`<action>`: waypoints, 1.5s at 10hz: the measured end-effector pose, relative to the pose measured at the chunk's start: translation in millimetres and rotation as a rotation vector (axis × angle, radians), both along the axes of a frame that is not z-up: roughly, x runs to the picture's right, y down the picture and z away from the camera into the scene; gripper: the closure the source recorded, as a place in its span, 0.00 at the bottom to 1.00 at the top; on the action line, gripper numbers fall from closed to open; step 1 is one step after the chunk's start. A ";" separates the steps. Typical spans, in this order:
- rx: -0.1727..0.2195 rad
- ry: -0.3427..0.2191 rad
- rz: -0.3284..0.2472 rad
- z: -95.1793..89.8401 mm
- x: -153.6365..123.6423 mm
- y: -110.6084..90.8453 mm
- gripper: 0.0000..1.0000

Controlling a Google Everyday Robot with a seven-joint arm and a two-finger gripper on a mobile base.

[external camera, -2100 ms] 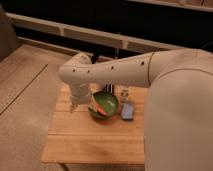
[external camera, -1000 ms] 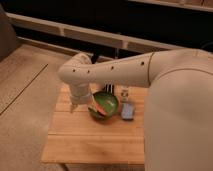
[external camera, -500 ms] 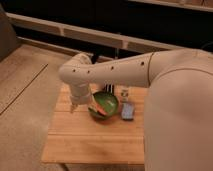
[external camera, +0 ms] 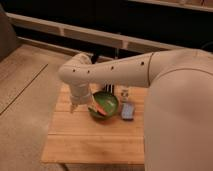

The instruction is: Knock the bottle over

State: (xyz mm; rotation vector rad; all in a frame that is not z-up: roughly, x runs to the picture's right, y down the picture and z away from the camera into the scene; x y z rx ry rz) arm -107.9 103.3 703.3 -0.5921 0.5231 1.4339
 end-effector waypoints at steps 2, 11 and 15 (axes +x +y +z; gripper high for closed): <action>0.033 -0.029 -0.007 10.4 -3.0 -10.6 0.35; 0.234 -0.001 0.112 54.3 91.3 -90.5 0.35; 0.203 0.097 0.157 76.1 128.5 -77.9 0.35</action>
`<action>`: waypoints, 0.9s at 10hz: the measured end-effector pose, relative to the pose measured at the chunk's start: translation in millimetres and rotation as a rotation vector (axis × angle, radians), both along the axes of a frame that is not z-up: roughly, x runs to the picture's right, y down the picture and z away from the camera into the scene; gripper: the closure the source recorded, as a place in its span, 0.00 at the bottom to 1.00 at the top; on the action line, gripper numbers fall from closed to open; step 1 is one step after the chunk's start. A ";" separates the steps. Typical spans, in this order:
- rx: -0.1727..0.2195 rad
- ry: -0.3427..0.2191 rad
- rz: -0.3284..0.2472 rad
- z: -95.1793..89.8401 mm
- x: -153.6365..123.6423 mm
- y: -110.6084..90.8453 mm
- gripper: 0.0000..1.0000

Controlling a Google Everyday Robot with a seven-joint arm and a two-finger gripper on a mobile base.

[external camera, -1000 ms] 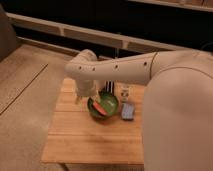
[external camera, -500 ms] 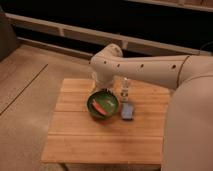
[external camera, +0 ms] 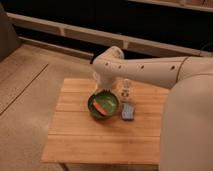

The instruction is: Knock the bottle over

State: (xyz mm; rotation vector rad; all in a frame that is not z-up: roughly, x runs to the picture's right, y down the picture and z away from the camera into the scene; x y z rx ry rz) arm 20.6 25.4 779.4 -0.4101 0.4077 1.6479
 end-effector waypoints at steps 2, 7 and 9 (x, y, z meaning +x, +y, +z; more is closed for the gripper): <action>-0.002 0.051 0.052 18.4 34.5 -3.6 0.35; -0.025 -0.095 0.016 71.9 15.0 -21.5 0.35; -0.056 -0.165 0.002 91.9 -2.3 -17.9 0.35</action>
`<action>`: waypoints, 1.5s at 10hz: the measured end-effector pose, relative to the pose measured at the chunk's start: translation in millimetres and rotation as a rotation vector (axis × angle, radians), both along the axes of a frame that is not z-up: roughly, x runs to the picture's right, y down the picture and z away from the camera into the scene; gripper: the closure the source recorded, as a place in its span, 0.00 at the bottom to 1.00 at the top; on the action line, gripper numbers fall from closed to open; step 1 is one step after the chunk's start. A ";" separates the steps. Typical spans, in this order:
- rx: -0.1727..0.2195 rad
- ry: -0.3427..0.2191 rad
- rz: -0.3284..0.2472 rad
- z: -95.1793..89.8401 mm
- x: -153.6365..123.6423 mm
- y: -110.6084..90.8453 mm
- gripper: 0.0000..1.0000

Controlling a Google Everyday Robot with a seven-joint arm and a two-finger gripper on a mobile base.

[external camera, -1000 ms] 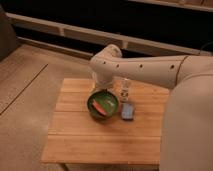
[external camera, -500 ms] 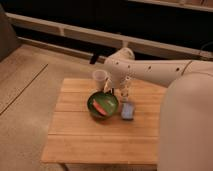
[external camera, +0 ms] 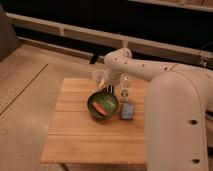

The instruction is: Knock the bottle over

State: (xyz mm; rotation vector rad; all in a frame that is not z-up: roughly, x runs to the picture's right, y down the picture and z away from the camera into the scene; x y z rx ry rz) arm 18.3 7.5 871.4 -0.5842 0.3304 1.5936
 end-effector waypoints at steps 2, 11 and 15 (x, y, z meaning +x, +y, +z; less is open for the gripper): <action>-0.042 -0.025 -0.004 15.4 4.6 9.4 0.35; -0.093 0.154 -0.095 -2.8 75.3 -2.2 0.35; -0.112 0.292 -0.116 -46.3 130.1 6.3 0.35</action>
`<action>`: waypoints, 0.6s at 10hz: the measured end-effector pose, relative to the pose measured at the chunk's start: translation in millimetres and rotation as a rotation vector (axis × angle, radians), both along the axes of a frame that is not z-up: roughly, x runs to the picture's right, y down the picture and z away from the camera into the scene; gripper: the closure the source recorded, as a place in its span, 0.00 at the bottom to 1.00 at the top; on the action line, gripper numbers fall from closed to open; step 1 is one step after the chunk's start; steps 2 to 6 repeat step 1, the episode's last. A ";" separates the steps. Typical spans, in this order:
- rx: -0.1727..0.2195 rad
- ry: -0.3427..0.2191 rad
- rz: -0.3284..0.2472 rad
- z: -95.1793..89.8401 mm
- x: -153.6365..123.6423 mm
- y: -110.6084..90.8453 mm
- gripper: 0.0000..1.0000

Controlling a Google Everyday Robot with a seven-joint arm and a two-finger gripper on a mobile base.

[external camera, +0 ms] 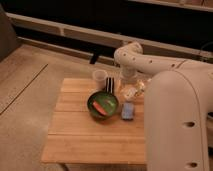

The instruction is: Knock the bottle over

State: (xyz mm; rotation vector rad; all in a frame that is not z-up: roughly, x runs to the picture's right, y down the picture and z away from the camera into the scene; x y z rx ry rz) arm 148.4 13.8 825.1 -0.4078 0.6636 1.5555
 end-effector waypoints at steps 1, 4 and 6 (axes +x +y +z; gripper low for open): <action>0.006 0.015 -0.003 -5.0 2.7 0.2 0.35; 0.006 0.015 -0.003 -5.0 2.7 0.2 0.35; 0.006 0.015 -0.003 -5.0 2.7 0.2 0.35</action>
